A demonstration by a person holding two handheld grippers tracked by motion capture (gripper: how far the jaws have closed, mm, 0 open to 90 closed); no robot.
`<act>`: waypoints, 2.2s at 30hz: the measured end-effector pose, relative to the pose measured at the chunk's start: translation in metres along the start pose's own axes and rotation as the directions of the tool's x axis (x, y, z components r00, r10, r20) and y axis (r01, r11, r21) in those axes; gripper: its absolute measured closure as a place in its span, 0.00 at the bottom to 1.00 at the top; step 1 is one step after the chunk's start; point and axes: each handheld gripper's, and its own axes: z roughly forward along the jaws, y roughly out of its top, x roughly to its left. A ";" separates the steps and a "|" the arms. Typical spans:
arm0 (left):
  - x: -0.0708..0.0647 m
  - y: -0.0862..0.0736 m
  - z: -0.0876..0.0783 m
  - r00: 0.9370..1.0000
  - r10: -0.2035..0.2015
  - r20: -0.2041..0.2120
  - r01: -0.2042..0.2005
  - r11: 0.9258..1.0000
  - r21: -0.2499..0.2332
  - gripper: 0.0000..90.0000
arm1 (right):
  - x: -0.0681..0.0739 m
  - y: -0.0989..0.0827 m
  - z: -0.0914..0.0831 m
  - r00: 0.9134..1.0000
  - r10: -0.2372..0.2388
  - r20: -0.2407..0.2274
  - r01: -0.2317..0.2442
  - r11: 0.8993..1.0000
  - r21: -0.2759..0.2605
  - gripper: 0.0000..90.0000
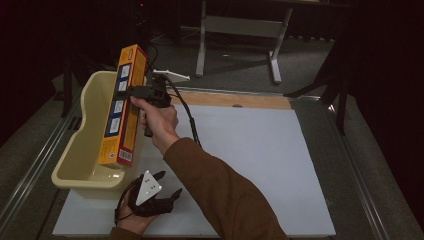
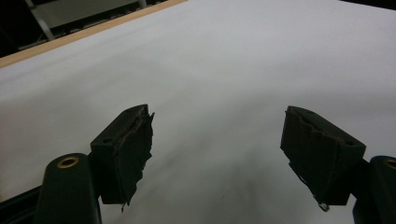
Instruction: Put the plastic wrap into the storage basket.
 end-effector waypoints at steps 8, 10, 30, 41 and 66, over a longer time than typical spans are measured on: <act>0.000 0.001 0.000 1.000 0.004 0.003 -0.004 1.000 -0.009 0.27 | -0.005 0.000 0.010 1.000 0.009 0.022 -0.009 1.000 0.001 0.44; 0.000 0.001 0.000 1.000 0.003 0.005 -0.003 1.000 -0.011 0.27 | -0.006 -0.001 0.011 1.000 0.015 0.026 -0.014 1.000 -0.001 0.44; -0.001 0.001 0.000 1.000 0.000 0.014 0.000 1.000 -0.016 0.27 | -0.016 -0.011 0.035 0.996 0.026 0.085 -0.027 0.999 0.020 0.44; 0.000 0.001 -0.001 1.000 -0.004 0.013 0.004 1.000 -0.020 0.27 | -0.023 -0.014 0.045 0.990 0.053 0.132 -0.057 0.998 0.030 0.43; 0.000 0.001 -0.001 1.000 -0.013 0.012 0.013 1.000 -0.022 0.27 | -0.025 -0.023 0.054 0.980 0.053 0.192 -0.060 0.998 0.033 0.39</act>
